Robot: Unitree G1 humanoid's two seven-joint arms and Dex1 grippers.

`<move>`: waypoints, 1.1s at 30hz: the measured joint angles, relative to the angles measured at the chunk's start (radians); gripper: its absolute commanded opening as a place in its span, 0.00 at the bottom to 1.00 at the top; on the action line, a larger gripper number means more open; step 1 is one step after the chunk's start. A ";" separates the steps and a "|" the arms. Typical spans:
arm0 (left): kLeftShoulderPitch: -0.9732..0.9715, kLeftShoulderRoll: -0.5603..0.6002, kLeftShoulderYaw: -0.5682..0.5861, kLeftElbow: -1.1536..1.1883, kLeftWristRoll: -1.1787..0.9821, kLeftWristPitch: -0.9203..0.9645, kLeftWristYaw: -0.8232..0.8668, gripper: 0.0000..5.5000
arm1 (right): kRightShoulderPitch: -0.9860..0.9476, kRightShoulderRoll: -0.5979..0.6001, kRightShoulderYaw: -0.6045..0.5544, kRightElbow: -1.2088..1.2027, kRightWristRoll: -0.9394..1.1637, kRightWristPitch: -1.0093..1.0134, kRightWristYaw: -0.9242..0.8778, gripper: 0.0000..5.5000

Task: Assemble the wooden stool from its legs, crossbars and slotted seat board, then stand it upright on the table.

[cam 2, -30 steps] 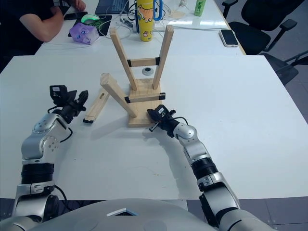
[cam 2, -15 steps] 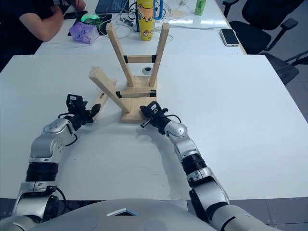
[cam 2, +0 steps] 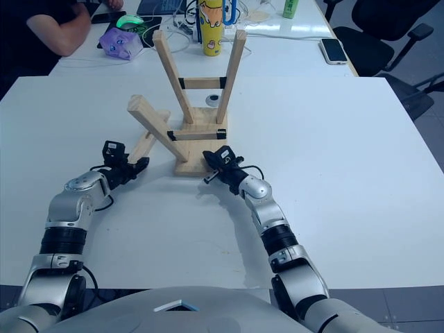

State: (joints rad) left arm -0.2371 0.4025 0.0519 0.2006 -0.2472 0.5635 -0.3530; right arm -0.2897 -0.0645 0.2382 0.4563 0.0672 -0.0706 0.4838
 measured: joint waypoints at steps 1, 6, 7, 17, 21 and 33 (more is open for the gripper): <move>0.000 0.000 0.000 -0.003 0.004 0.002 -0.003 0.57 | 0.002 0.001 -0.001 -0.003 0.000 0.000 0.000 0.00; -0.002 0.003 -0.004 -0.005 0.034 0.004 -0.002 0.57 | 0.005 0.004 -0.005 -0.008 0.000 0.001 0.000 0.00; -0.003 0.005 -0.005 -0.004 0.040 0.005 -0.003 0.57 | 0.006 0.004 -0.006 -0.010 0.000 0.003 0.000 0.00; -0.044 0.008 -0.029 0.043 0.073 -0.007 -0.028 0.57 | 0.043 0.006 -0.011 -0.052 0.022 0.038 0.013 0.00; -0.060 0.007 -0.030 0.074 0.076 -0.023 -0.034 0.57 | 0.043 0.004 -0.011 -0.056 0.023 0.048 0.020 0.00; -0.092 0.007 -0.027 0.138 0.083 -0.065 -0.053 0.38 | 0.140 0.005 -0.052 -0.184 0.132 0.013 0.111 0.00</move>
State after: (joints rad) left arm -0.3293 0.4092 0.0246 0.3384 -0.1641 0.4989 -0.4056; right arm -0.1499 -0.0597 0.1866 0.2725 0.1990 -0.0575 0.5944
